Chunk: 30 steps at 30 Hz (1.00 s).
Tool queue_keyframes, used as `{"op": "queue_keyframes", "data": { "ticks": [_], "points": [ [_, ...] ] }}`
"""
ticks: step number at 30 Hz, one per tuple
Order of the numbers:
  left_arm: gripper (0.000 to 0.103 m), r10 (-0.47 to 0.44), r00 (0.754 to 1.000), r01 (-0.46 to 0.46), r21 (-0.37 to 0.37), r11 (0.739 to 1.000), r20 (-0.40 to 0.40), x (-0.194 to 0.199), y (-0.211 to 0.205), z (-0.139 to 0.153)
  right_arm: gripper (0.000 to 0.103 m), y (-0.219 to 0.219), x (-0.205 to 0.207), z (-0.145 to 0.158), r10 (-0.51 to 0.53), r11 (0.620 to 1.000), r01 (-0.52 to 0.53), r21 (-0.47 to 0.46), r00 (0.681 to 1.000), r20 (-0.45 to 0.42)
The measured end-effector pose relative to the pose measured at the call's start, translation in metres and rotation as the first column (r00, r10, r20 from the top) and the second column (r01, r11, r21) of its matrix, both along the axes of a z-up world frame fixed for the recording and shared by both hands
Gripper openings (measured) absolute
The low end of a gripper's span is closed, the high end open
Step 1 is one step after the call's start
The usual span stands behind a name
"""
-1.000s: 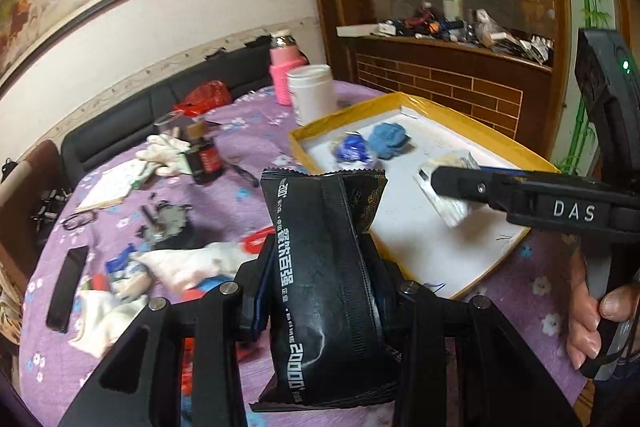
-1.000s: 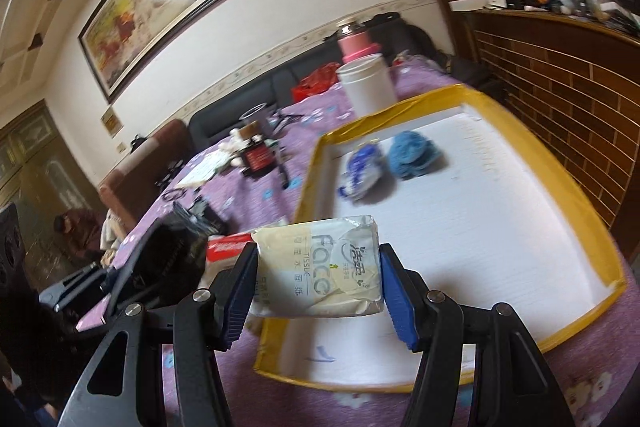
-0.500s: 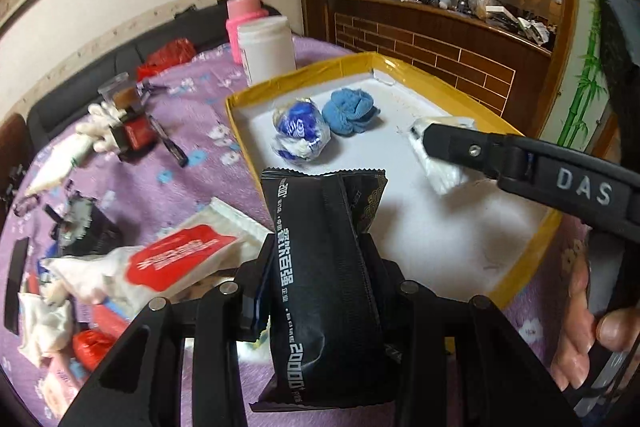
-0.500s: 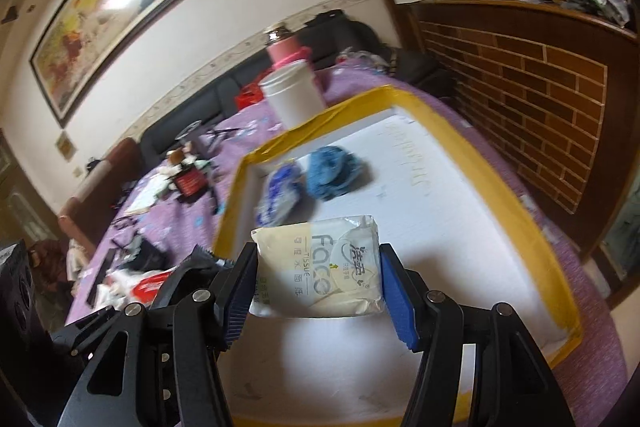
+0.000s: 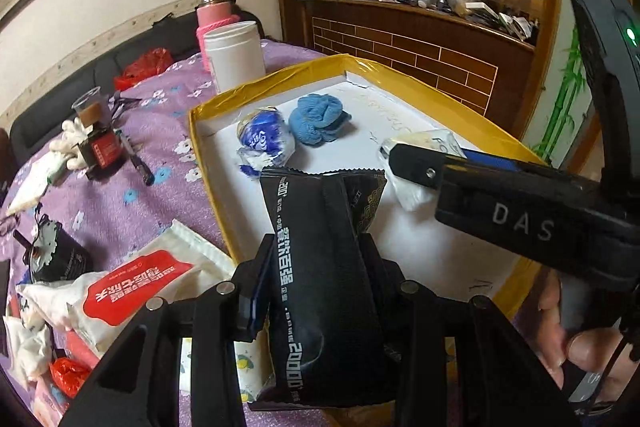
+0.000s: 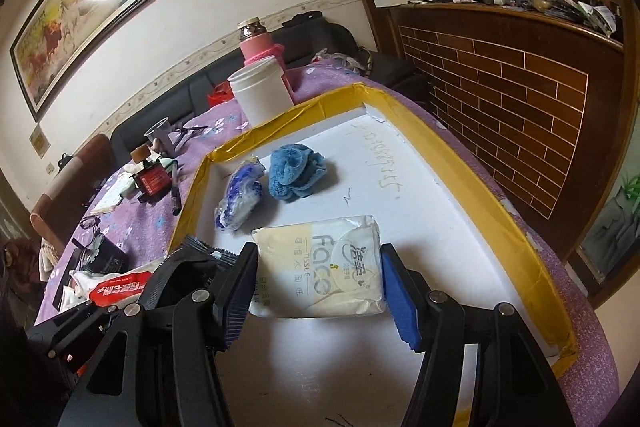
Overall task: Organize soft objects
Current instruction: 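Carry both packs to the tray while right gripper releases the white pack, then lower the black packet into the tray and open the left gripper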
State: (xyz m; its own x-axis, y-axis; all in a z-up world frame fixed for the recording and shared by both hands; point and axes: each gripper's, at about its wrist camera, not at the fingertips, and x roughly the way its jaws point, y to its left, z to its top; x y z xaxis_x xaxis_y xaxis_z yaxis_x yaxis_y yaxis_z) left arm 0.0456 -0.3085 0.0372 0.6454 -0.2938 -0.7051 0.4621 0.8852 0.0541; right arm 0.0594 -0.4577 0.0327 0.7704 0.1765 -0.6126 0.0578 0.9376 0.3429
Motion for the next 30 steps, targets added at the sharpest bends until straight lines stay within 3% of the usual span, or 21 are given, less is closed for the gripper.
{"op": "queue_keyframes", "data": {
  "ticks": [8,14,20,30],
  "points": [
    [0.048,-0.009,1.0,0.009,-0.021,1.0,-0.028,0.001,0.0,-0.003,0.066,0.0,0.001,-0.003,-0.004,1.0,0.004,0.002,1.0,-0.015],
    [0.055,-0.018,1.0,0.018,-0.023,1.0,-0.011,-0.003,-0.001,0.0,0.074,-0.002,-0.001,-0.002,-0.012,1.0,0.012,0.009,1.0,-0.006],
    [0.055,-0.011,1.0,0.011,-0.025,1.0,0.007,-0.007,0.0,0.004,0.074,-0.005,-0.005,0.002,-0.025,0.999,0.025,0.02,0.999,0.023],
    [0.058,0.006,0.999,-0.004,-0.053,0.999,0.033,-0.029,0.014,0.03,0.074,0.0,-0.012,0.011,-0.044,0.998,0.048,-0.039,0.995,0.086]
  ]
}}
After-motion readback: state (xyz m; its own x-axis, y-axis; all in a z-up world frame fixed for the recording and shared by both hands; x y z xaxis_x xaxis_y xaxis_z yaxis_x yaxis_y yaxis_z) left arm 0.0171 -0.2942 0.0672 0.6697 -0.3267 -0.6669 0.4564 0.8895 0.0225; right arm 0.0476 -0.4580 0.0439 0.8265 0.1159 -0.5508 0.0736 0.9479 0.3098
